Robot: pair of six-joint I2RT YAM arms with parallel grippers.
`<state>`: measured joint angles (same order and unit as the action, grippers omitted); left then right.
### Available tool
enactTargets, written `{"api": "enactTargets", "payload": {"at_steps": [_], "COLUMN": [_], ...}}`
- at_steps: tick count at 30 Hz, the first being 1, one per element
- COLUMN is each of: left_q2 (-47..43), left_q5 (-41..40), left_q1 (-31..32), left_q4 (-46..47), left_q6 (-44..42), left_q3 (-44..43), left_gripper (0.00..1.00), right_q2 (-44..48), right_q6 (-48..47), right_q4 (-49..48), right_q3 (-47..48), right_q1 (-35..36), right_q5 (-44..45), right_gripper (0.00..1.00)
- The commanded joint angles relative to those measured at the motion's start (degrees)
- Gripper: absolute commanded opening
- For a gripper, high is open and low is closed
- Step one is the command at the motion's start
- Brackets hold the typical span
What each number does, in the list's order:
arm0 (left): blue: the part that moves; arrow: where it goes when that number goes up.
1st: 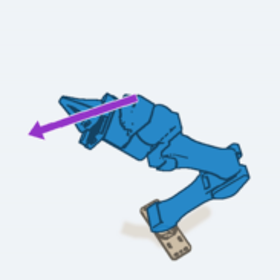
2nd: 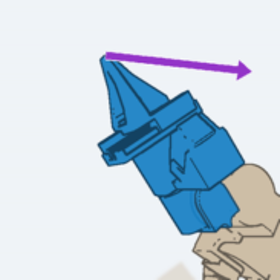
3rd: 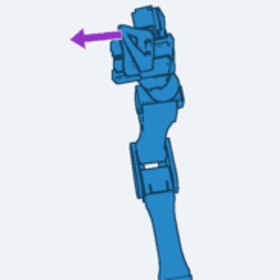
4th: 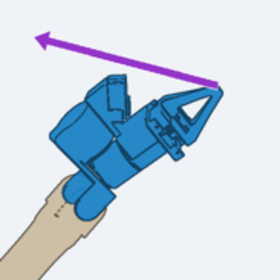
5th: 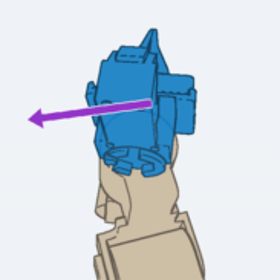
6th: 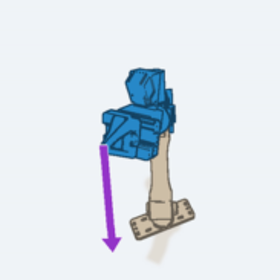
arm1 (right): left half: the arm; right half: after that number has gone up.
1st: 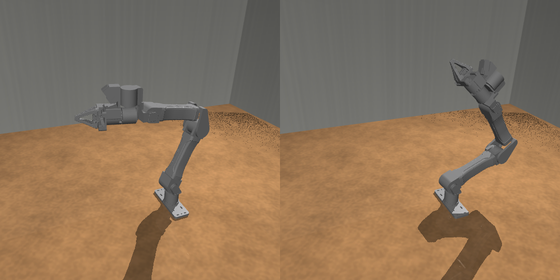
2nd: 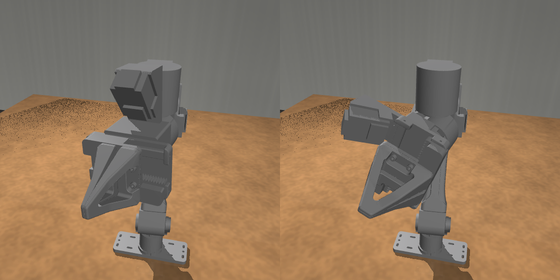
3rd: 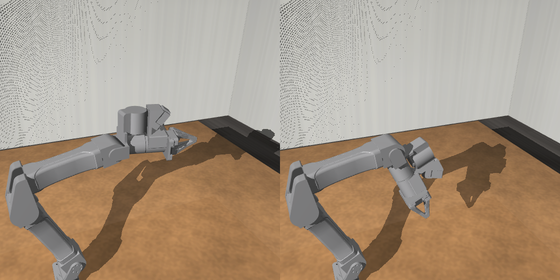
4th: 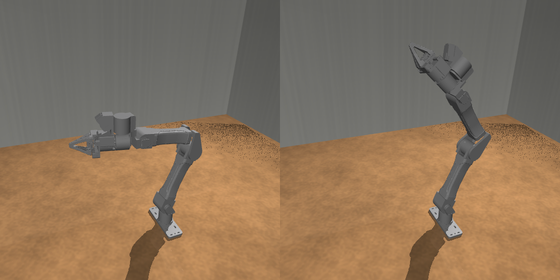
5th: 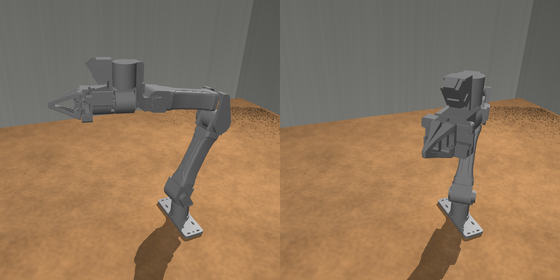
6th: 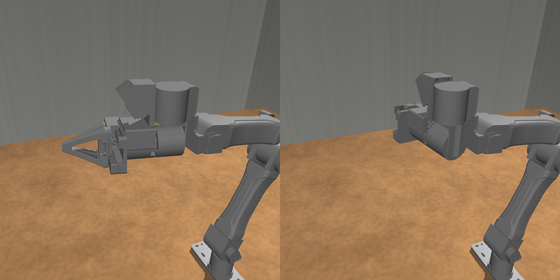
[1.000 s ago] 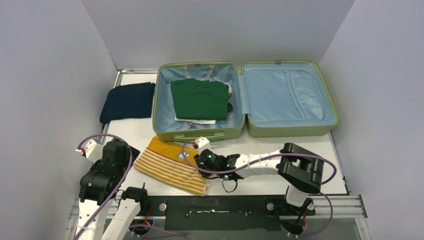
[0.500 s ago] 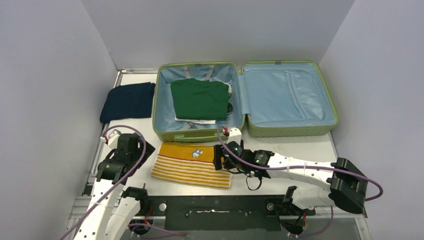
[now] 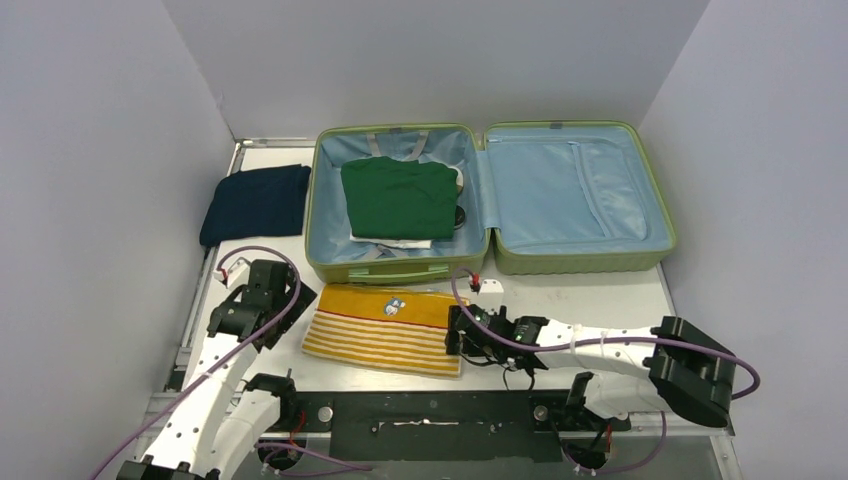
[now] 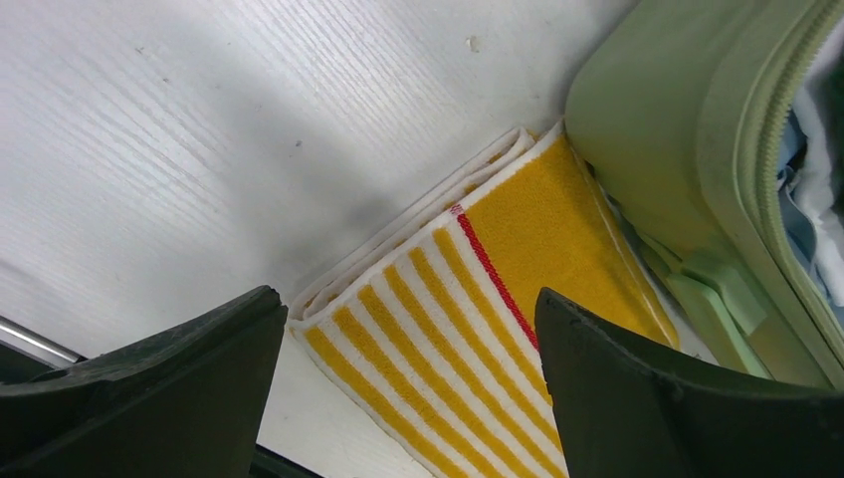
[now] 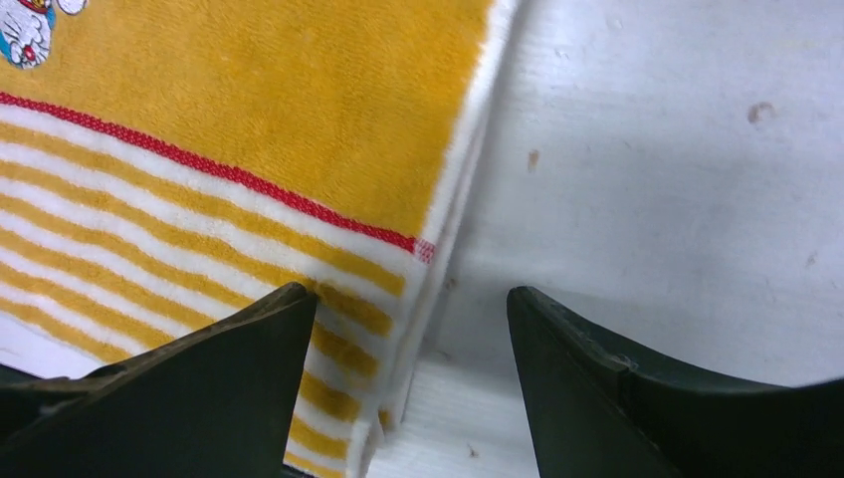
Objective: Pack the luggage
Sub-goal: Move the household item to the corner of the board.
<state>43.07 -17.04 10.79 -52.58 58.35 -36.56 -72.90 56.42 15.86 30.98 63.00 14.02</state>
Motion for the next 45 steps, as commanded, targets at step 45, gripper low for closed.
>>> {"api": "enactTargets", "payload": {"at_steps": [45], "left_q2": [-2.3], "left_q5": [6.8], "left_q1": [2.4], "left_q4": [16.6], "left_q6": [-4.4], "left_q3": [6.4], "left_gripper": [0.89], "right_q2": [9.4], "right_q6": [13.1], "right_q4": [13.7], "right_q3": [-5.6], "right_q1": [8.5], "right_q5": [8.7], "right_gripper": [0.57]}}
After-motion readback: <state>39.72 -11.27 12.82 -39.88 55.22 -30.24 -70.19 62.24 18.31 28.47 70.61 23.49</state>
